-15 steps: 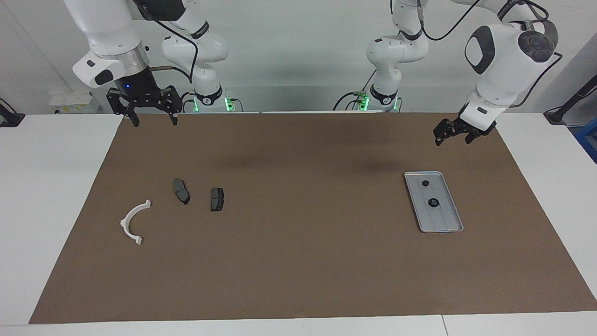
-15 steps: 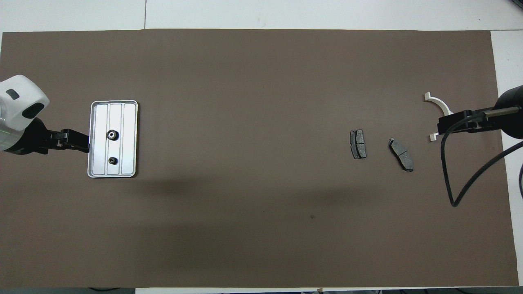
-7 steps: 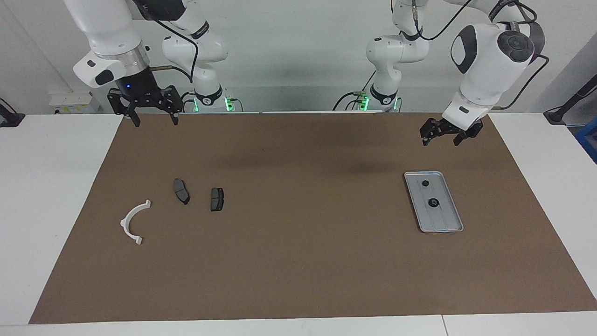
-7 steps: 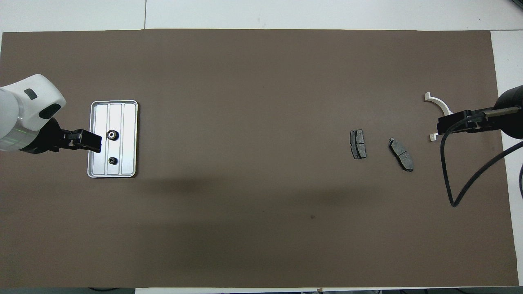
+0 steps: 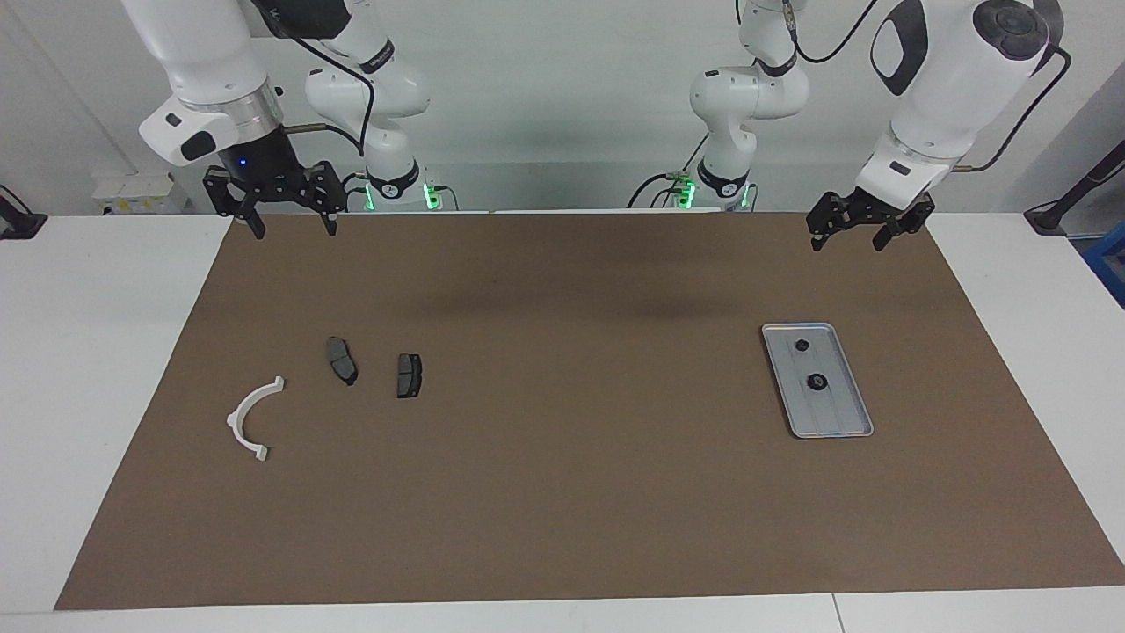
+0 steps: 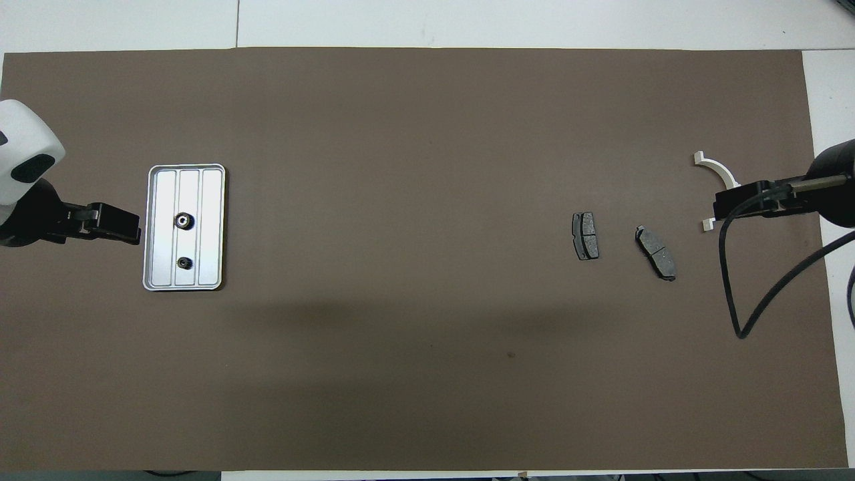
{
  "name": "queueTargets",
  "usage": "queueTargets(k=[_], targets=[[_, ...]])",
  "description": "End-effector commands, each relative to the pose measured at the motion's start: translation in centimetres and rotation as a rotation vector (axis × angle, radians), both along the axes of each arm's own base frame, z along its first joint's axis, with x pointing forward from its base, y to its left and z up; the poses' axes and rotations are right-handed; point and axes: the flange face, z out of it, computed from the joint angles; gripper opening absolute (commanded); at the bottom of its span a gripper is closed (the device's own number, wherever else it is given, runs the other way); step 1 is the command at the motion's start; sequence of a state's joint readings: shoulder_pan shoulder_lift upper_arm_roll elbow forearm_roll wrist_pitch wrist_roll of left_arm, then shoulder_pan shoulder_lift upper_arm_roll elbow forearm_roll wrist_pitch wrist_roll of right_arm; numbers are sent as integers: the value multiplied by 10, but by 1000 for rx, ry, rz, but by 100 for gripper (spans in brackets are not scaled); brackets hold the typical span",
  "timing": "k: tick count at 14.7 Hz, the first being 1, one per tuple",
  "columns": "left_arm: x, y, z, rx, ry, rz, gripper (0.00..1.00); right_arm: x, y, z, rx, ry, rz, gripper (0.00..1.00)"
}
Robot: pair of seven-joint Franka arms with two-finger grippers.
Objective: Pick bearing gear from pile to tray
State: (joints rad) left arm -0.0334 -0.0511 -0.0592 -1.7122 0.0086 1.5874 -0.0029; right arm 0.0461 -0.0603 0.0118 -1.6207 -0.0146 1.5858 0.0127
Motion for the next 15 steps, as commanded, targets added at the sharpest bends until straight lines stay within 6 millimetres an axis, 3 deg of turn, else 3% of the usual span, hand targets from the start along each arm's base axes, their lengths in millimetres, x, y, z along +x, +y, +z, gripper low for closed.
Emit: queueTargets(k=[1, 15], targets=[[-4, -1, 6, -11, 4, -11, 100, -2, 1, 3, 21, -1, -14, 100], [-4, 2, 8, -12, -4, 5, 100, -3, 1, 4, 21, -3, -14, 100]])
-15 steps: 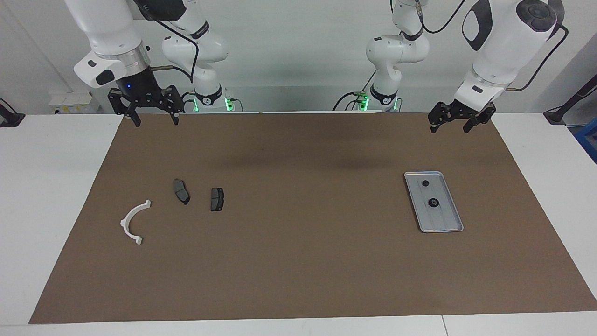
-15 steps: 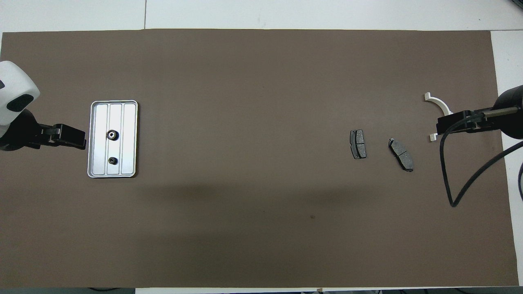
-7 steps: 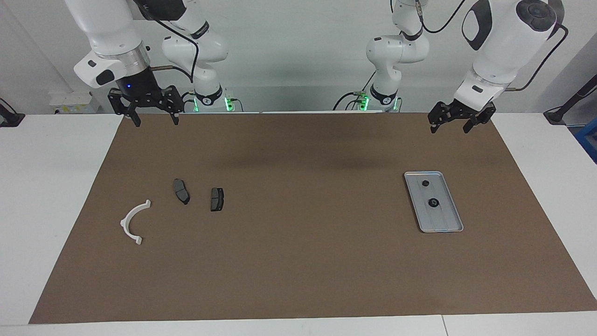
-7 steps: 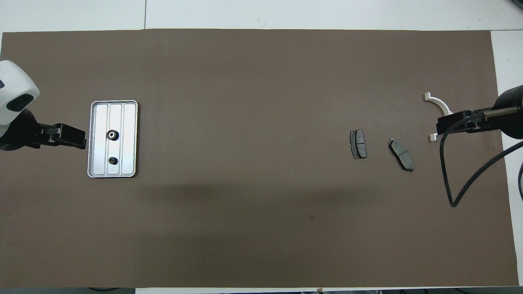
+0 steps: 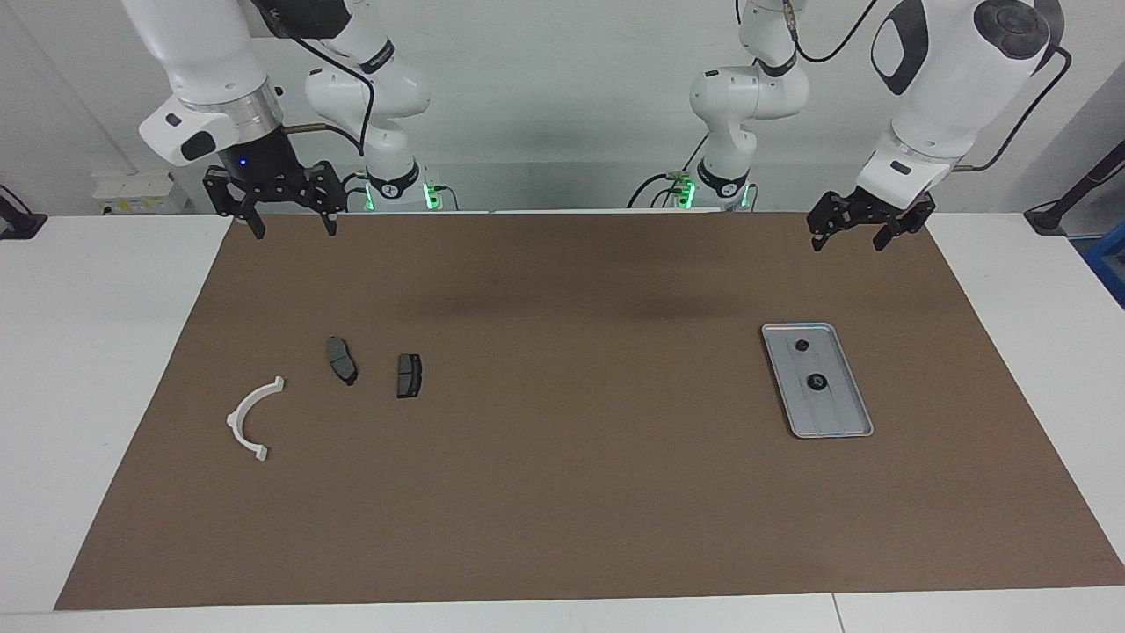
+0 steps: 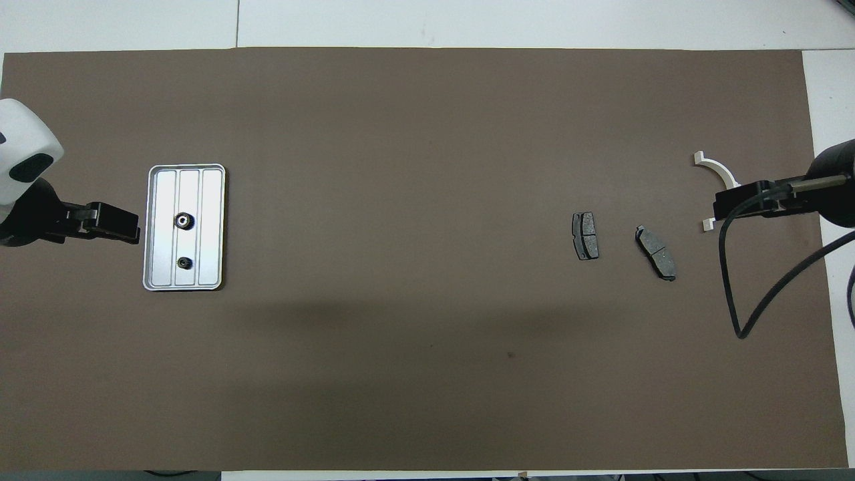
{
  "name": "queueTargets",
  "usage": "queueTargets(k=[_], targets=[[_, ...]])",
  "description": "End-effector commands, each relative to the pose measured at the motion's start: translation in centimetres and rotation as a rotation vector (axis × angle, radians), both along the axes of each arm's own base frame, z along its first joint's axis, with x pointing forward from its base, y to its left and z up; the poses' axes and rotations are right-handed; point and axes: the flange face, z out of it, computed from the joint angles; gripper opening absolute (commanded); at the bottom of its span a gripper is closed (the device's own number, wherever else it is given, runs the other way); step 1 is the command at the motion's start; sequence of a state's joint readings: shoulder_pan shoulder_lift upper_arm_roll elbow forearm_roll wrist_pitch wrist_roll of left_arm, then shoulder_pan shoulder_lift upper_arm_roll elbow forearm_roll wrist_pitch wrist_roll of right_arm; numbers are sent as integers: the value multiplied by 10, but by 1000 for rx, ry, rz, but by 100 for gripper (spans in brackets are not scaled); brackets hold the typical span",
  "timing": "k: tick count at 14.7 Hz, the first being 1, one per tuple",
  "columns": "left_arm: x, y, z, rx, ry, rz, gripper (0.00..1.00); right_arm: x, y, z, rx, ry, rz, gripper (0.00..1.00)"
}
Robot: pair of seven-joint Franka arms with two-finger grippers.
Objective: Pick bearing gear from pile to tray
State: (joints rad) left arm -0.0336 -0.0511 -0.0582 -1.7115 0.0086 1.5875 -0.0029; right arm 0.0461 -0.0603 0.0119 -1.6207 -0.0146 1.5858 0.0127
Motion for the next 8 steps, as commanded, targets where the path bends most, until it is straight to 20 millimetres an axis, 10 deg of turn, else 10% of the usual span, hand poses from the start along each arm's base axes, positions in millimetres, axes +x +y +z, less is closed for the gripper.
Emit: queueTargets(k=[1, 8], targets=[[-4, 1, 8, -12, -3, 4, 100, -3, 1, 4, 21, -3, -13, 100], [-3, 1, 9, -13, -12, 4, 100, -3, 0, 5, 21, -4, -14, 100]])
